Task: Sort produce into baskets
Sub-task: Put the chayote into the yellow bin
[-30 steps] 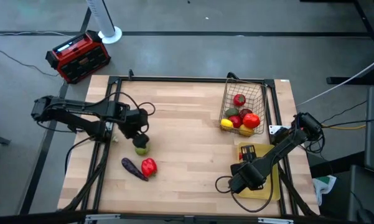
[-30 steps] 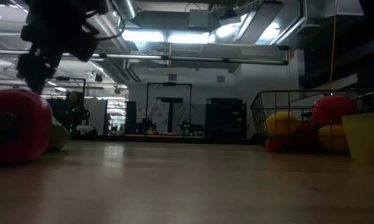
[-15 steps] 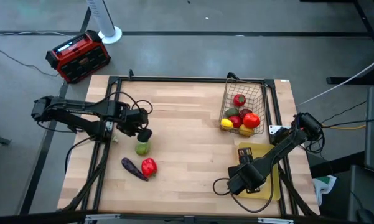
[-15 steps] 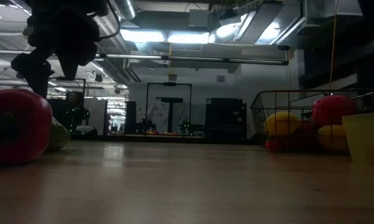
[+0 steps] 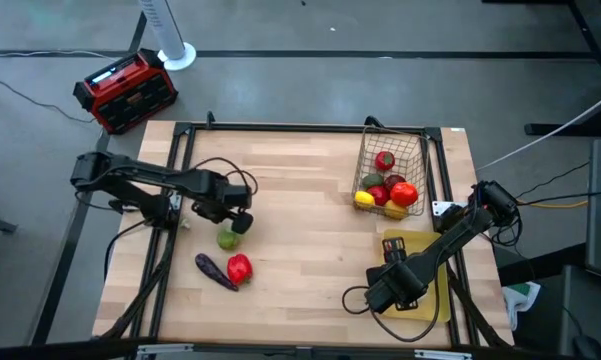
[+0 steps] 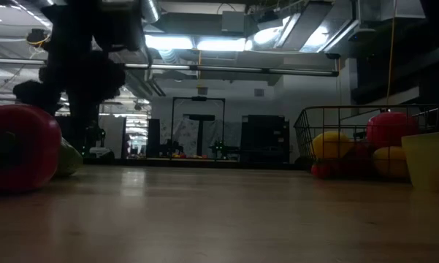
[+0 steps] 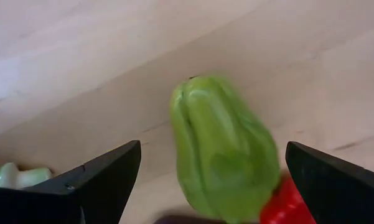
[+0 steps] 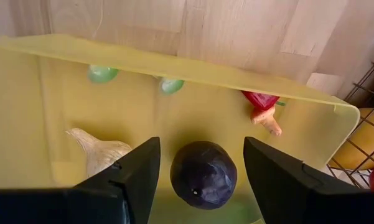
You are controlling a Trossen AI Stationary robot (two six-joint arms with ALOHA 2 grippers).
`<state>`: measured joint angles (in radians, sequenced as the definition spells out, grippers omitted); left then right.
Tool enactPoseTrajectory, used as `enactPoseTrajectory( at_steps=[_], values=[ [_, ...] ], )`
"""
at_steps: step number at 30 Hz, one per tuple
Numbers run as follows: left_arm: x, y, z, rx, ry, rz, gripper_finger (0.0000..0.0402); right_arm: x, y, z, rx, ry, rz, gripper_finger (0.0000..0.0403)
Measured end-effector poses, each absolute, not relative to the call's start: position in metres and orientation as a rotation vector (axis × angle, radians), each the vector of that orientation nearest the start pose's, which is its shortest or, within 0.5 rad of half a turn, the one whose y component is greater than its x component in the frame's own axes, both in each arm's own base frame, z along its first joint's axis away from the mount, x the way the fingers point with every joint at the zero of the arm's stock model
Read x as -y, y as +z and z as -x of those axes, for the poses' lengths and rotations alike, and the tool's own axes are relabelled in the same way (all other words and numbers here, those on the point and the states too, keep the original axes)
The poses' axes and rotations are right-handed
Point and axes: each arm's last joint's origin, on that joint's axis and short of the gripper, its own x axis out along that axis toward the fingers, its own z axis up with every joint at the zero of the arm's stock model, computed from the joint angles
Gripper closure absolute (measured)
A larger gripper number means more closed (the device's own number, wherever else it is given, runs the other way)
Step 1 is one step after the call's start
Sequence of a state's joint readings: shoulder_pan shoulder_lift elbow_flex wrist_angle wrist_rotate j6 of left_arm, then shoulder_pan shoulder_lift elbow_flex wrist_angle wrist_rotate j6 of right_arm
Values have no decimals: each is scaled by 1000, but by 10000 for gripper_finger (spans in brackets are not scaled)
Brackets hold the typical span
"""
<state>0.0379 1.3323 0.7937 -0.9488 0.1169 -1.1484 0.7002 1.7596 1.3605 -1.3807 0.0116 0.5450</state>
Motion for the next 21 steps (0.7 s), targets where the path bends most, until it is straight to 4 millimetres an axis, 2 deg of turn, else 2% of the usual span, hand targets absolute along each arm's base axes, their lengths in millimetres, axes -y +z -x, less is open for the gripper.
enactPoseTrajectory(
  at_steps=[9, 21],
  values=[
    [-1, 167, -225, -1381, 801, 1020, 9, -192, 228, -229, -1728, 19, 230, 173],
    [-1, 157, -227, -1429, 842, 1024, 20, -191, 228, -229, -1710, 3, 252, 173]
  ],
)
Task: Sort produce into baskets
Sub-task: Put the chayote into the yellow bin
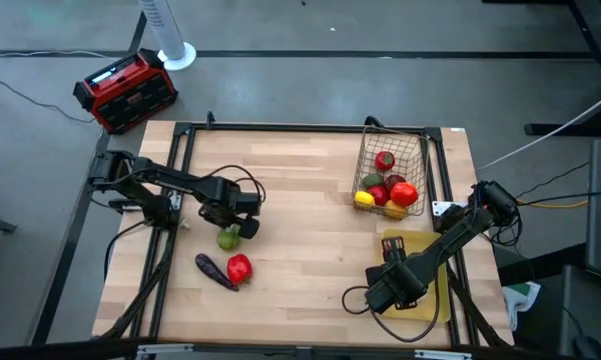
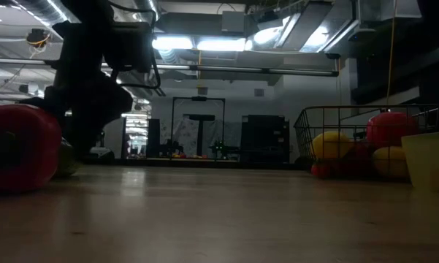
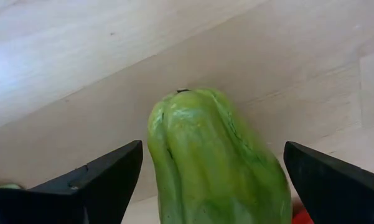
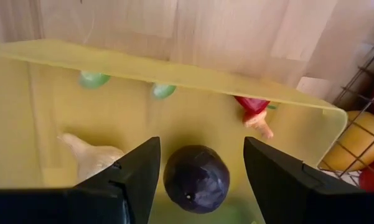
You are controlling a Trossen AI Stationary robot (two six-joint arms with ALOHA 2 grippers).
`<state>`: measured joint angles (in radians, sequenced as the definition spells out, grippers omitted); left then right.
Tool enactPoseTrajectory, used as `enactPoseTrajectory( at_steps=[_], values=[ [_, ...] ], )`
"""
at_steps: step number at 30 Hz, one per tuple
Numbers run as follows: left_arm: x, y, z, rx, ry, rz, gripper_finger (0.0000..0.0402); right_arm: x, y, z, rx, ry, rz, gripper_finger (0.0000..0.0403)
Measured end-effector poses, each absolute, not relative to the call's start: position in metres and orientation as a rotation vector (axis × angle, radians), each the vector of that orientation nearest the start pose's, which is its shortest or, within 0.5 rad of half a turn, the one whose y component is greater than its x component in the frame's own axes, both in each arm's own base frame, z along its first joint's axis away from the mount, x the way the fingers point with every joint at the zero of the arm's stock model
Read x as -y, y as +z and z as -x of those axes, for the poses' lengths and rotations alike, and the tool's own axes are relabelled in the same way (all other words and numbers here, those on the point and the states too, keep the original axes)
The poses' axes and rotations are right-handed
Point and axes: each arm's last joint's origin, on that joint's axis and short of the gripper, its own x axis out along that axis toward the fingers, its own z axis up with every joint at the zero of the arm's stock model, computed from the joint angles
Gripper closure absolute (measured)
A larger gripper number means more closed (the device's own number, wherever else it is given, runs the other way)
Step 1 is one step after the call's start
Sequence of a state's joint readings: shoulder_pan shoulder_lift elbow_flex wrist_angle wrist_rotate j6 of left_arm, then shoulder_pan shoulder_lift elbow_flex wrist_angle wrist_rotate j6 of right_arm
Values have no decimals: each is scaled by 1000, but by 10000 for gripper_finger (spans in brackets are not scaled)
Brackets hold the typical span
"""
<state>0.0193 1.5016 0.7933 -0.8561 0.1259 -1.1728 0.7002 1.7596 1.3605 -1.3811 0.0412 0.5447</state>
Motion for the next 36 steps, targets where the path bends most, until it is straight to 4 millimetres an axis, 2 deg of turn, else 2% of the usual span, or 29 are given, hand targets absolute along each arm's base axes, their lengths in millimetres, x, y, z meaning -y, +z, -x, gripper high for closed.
enactPoseTrajectory(
  at_steps=[9, 12, 21, 28, 32, 36],
  values=[
    [0, 157, -227, -1449, 825, 1045, 113, -191, 228, -229, -1706, -6, 263, 173],
    [0, 157, -227, -1449, 825, 1045, 133, -191, 228, -229, -1706, -6, 263, 173],
    [0, 157, -228, -1437, 815, 1049, 134, -191, 228, -229, -1707, -7, 263, 173],
    [-7, 161, -239, -1326, 721, 1109, 133, -188, 230, -227, -1711, -32, 294, 173],
    [-15, 163, -251, -1216, 644, 1161, 133, -181, 244, -223, -1623, -102, 319, 173],
    [-23, 169, -266, -1044, 559, 1197, 133, -170, 266, -216, -1452, -215, 299, 173]
  ],
)
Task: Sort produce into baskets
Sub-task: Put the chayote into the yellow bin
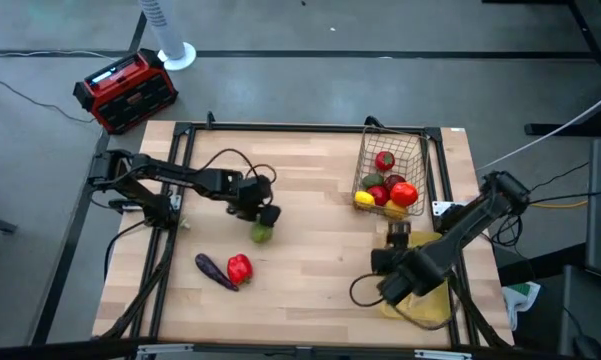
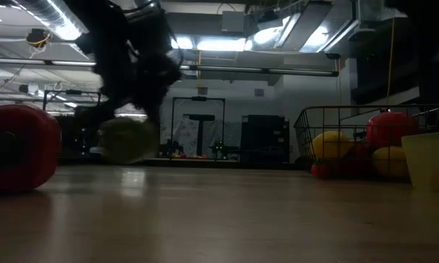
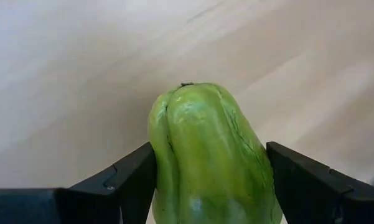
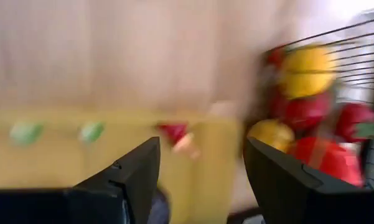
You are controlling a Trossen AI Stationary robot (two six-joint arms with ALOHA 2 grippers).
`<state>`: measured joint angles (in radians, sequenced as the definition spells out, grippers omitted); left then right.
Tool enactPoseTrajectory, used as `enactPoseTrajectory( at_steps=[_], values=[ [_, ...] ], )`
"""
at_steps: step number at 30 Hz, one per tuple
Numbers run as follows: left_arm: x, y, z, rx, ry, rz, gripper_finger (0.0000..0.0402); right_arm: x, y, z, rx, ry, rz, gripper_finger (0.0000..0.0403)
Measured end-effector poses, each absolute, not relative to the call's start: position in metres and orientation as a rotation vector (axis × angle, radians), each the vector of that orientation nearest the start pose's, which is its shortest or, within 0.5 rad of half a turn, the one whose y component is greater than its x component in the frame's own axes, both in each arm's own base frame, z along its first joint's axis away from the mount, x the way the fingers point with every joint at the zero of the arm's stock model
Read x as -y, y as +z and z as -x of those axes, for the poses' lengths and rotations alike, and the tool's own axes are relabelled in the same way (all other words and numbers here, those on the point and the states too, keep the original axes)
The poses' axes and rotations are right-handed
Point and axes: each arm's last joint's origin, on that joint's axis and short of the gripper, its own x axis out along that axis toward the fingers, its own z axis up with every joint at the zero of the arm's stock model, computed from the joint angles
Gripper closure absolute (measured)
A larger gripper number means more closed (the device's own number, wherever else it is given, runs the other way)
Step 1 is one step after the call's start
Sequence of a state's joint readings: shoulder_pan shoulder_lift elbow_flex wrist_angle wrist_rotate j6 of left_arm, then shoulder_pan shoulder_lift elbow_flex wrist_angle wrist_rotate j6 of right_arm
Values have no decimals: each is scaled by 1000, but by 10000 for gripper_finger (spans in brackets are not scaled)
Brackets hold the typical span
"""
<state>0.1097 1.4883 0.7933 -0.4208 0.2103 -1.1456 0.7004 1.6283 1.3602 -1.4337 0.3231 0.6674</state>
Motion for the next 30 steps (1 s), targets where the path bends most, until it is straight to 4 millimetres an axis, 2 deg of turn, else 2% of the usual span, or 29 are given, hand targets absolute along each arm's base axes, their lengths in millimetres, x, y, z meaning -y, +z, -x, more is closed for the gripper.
enactPoseTrajectory(
  at_steps=[4, 8, 12, 16, 23, 30],
  values=[
    [-29, 182, -285, -804, 456, 1201, 132, -157, 288, -209, -1202, -399, 244, 173],
    [-30, 200, -302, -525, 390, 1160, 132, -150, 302, -206, -963, -541, 232, 173],
    [-28, 216, -311, -300, 376, 1106, 132, -150, 304, -212, -820, -596, 222, 173],
    [-26, 229, -316, -122, 388, 1042, 132, -148, 308, -228, -662, -650, 141, 173],
    [-17, 246, -319, 75, 395, 894, 132, -135, 317, -254, -439, -768, 37, 173],
    [-10, 255, -320, 149, 370, 821, 132, -121, 323, -277, -433, -741, 19, 173]
  ],
)
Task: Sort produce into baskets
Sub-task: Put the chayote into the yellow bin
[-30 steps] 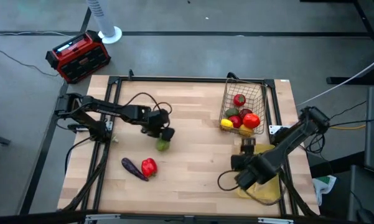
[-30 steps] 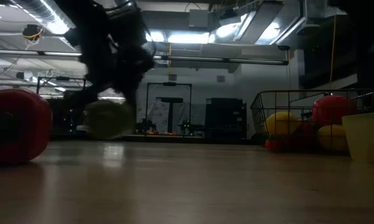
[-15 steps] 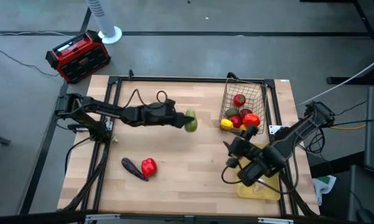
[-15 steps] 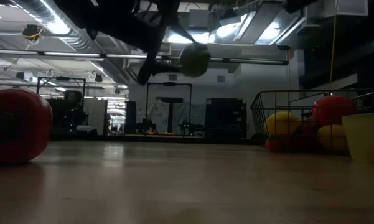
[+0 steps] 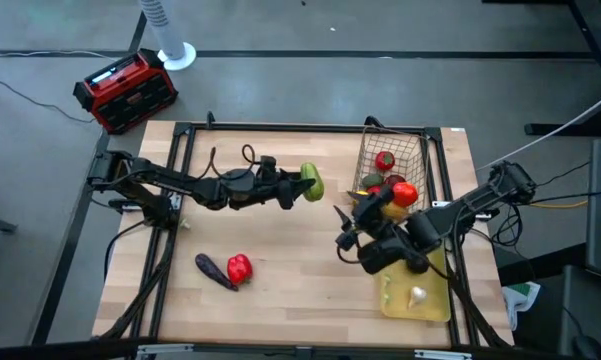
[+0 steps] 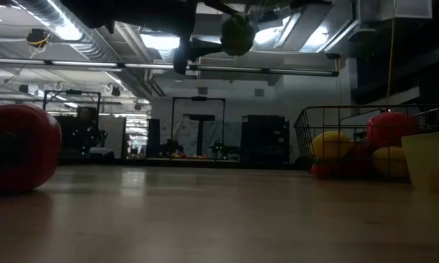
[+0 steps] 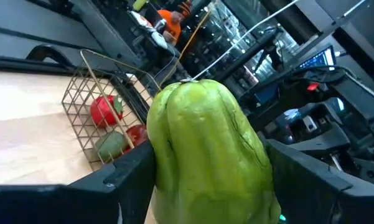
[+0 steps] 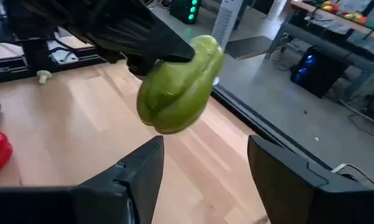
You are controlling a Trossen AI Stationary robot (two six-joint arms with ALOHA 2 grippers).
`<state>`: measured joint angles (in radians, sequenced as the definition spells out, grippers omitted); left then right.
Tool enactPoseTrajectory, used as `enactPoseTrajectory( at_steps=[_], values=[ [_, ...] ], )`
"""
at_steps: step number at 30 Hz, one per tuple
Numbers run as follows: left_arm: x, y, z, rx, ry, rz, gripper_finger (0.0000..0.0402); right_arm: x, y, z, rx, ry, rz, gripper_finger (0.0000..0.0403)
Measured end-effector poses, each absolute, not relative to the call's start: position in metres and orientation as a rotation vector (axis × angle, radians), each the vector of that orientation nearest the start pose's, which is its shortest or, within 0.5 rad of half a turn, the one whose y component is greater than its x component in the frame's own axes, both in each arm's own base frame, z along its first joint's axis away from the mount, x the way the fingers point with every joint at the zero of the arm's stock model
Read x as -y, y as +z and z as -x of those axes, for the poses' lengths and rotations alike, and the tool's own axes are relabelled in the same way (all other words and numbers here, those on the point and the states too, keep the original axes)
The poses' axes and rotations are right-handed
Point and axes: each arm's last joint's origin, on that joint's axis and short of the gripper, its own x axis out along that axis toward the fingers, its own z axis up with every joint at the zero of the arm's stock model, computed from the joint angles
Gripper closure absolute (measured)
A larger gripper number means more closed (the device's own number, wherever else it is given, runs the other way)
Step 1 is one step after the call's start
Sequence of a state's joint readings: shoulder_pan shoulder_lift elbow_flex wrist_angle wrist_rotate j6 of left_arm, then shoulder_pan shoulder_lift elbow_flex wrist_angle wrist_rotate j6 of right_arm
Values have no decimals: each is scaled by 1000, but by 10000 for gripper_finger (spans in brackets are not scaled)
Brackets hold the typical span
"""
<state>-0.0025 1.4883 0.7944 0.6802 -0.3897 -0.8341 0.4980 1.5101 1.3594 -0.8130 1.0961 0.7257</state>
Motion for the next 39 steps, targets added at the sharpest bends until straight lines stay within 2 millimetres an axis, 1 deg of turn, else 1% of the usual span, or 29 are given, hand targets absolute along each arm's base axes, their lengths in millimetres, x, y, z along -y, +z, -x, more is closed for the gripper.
enactPoseTrajectory(
  at_steps=[6, 13, 21, 23, 25, 32, 34, 39],
  values=[
    [-10, 253, -319, 128, 379, 793, 132, -113, 323, -286, -496, -669, -28, 173],
    [-10, 253, -319, 124, 379, 759, 132, -106, 322, -290, -529, -645, -77, 173],
    [-8, 253, -320, 111, 375, 714, 132, -100, 320, -294, -589, -590, -95, 169],
    [-7, 253, -320, 108, 371, 711, 132, -97, 320, -295, -603, -578, -109, 156],
    [-6, 253, -320, 107, 369, 710, 132, -94, 320, -297, -615, -566, -126, 132],
    [-6, 253, -320, 107, 368, 710, 132, -84, 320, -301, -600, -595, -167, 16],
    [-6, 253, -320, 106, 369, 710, 132, -82, 323, -304, -555, -610, -221, 10],
    [-6, 253, -320, 106, 369, 710, 132, -81, 329, -311, -470, -605, -280, 40]
  ],
)
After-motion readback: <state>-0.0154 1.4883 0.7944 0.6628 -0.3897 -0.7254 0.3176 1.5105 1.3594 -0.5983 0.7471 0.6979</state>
